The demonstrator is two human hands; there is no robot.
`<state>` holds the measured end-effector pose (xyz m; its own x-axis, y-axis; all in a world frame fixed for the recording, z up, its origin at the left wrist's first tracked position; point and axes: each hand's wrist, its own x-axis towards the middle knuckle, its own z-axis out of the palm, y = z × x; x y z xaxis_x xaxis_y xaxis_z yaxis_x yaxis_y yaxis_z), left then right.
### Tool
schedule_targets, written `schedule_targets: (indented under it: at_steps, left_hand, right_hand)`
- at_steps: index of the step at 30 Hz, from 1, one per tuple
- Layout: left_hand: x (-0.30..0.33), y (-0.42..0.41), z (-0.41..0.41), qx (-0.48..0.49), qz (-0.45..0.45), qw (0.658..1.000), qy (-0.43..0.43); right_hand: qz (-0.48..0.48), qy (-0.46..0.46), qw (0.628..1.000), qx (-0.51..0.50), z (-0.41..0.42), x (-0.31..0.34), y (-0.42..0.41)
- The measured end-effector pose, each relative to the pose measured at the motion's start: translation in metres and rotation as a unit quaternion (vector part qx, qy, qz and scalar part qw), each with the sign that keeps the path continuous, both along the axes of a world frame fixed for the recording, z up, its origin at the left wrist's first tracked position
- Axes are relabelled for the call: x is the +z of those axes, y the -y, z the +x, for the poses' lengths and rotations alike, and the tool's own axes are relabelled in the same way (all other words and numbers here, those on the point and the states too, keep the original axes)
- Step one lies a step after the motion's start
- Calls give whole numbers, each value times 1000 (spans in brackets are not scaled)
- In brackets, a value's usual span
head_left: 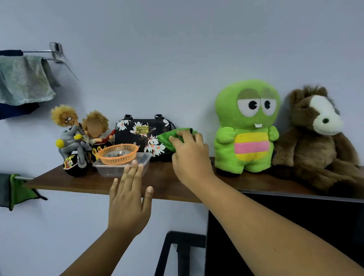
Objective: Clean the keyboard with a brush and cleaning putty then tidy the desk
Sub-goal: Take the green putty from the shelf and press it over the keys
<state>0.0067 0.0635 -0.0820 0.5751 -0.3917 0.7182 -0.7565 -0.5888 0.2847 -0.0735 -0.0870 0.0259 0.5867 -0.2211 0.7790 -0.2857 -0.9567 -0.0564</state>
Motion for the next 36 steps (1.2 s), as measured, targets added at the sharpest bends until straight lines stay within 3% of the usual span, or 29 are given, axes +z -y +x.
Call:
schedule_targets:
  at_steps: [6,11,15,26,36]
  left_hand:
    - [3,12,-68,-45,-42,998,-1]
    - [-16,26,-128,-81,-46,996,-13]
    - [-38,40,-178,-108,-32,993,-22]
    - [-142,71,-286,-111,40,986,-120]
    - [-247,51,-318,-55,194,945,-259]
  right_hand:
    - [-9,117,991,71,-92,6,19]
    - [-28,153,981,119,-170,-19,36]
    - [-22,132,982,131,-230,-60,48]
    - [135,38,987,82,-346,-209,65]
    - [248,-161,955,19,-387,-339,74]
